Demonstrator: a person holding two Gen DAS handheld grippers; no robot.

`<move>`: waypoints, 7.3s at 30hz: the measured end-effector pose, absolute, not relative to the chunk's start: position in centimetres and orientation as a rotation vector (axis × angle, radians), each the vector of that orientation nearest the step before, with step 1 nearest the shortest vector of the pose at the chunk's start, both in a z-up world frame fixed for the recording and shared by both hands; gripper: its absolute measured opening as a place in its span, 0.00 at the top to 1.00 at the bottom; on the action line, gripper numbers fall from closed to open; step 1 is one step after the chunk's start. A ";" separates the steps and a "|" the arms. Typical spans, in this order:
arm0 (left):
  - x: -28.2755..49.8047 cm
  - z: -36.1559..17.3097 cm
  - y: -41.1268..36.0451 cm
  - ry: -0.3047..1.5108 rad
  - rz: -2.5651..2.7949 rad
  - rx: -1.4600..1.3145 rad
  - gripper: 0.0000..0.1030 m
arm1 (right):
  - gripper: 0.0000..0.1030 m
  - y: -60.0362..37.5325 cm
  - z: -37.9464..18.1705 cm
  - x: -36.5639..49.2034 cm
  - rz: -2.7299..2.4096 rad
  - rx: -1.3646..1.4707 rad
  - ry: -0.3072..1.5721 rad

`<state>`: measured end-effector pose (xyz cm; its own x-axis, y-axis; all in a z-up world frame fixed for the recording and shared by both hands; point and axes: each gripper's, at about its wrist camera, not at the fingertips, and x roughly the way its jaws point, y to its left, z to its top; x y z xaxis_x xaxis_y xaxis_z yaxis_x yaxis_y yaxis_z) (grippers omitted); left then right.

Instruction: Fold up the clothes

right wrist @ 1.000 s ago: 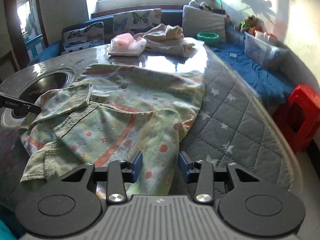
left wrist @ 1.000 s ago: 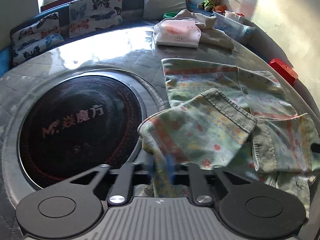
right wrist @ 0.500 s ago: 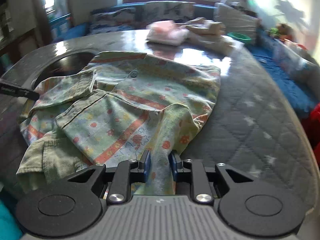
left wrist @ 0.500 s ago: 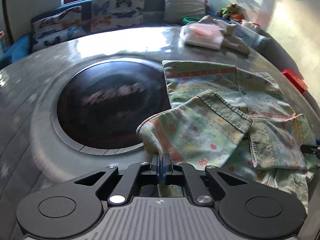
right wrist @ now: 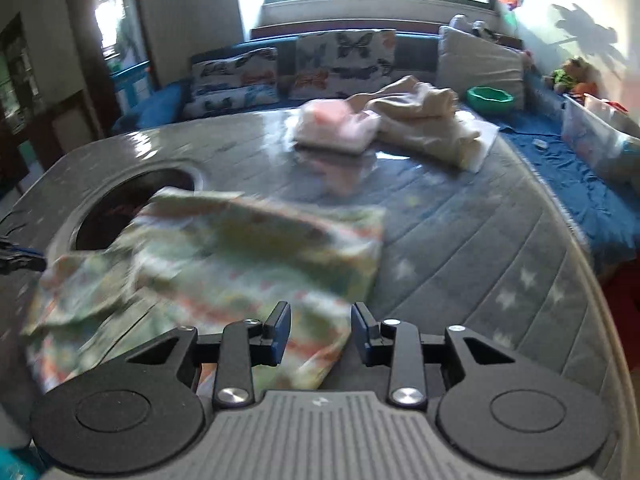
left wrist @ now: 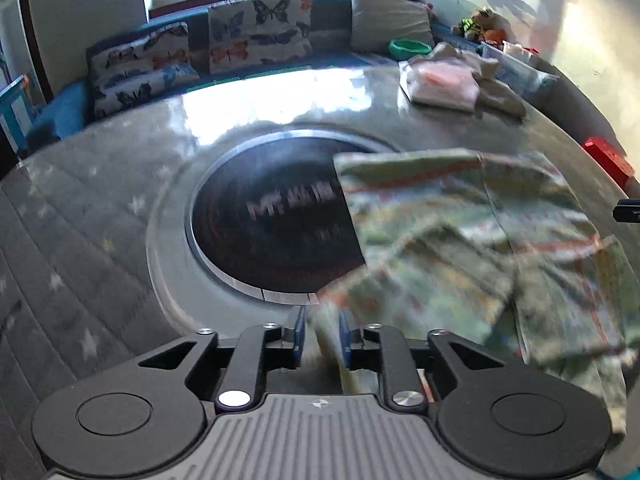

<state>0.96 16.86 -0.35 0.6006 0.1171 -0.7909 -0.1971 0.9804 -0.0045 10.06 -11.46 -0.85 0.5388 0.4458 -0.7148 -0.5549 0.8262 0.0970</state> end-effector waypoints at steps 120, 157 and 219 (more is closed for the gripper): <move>1.8 -3.7 8.1 0.795 -0.145 0.046 0.60 | 0.67 1.6 -4.6 -4.0 0.999 -0.479 0.709; 2.8 -2.7 9.2 0.709 -0.086 -0.056 0.95 | 0.96 -13.1 1.5 -0.8 0.514 -0.156 0.568; -18.0 -3.3 27.7 0.682 0.839 -0.455 0.89 | 0.83 -17.7 -2.2 5.2 0.209 -0.107 0.679</move>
<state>-18.02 27.71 -3.35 0.4791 0.5215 -0.7061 -0.7978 0.5941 -0.1026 5.18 -17.68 -2.20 0.7582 0.1562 -0.6331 -0.2261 0.9736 -0.0306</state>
